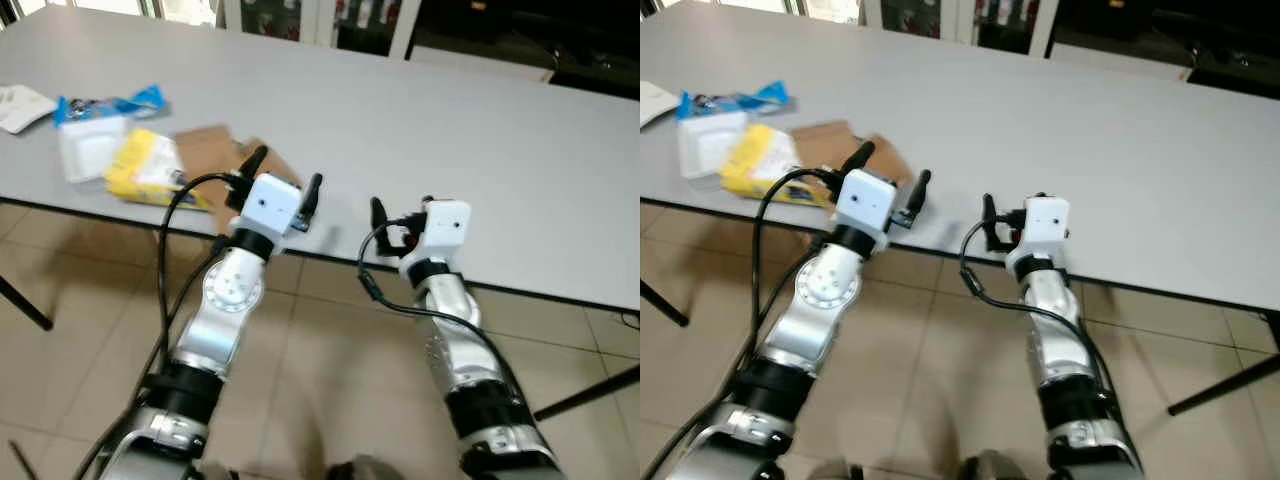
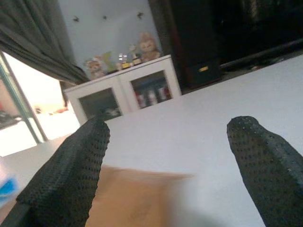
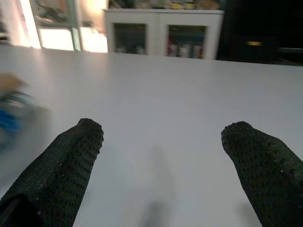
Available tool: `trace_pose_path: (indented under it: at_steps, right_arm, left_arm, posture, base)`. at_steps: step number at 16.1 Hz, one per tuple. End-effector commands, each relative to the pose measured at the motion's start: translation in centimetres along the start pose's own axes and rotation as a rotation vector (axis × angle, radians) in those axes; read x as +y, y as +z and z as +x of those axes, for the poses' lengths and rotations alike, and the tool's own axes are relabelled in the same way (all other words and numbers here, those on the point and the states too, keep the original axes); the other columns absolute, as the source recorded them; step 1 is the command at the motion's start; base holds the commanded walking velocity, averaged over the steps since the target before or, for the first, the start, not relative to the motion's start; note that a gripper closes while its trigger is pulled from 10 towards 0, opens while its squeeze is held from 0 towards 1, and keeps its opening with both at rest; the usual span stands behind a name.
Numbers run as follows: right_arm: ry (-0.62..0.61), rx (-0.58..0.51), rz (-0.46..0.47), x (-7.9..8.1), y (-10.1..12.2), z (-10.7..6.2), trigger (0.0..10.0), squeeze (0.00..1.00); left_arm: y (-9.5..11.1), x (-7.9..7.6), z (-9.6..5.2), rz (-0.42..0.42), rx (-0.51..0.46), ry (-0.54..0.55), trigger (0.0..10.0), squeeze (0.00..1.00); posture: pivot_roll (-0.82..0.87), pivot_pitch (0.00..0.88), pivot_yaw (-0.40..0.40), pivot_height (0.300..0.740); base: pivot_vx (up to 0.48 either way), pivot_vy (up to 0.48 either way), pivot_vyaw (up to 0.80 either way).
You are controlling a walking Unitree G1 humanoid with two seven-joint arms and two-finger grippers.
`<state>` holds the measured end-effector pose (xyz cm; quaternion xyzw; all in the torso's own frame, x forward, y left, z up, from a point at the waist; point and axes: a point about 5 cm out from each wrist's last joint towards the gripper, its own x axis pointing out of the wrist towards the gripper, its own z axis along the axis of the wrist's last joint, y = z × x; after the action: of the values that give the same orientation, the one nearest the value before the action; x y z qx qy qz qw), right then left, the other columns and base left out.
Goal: Picking trash to rubbish bin
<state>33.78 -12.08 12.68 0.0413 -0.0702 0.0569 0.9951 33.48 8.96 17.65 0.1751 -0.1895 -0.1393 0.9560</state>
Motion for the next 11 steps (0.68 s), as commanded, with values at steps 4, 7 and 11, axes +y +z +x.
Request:
trace_pose_path:
  at_steps: [4,7,11]
  right_arm:
    - [-0.008,-0.004,0.012,-0.2,0.3,0.1,10.0,0.00]
    - [0.007,0.005,0.019,0.0,0.1,0.1,10.0,0.00]
    - [0.074,0.023,0.049,0.5,0.0,0.0,10.0,0.00]
  left_arm:
    - [0.5,0.1,0.3,0.018,-0.017,0.014,10.0,0.00]
    - [0.4,0.6,0.3,0.041,-0.008,0.056,10.0,0.00]
    - [-0.4,1.7,0.1,0.073,0.039,0.116,10.0,0.00]
  posture:
    - [-0.06,0.109,-0.102,0.740]
    - [-0.06,0.111,-0.102,0.740]
    - [-0.06,0.112,-0.103,0.740]
  base:
    - [0.000,0.000,0.00]
    - [0.000,0.000,0.00]
    - [0.000,0.000,0.00]
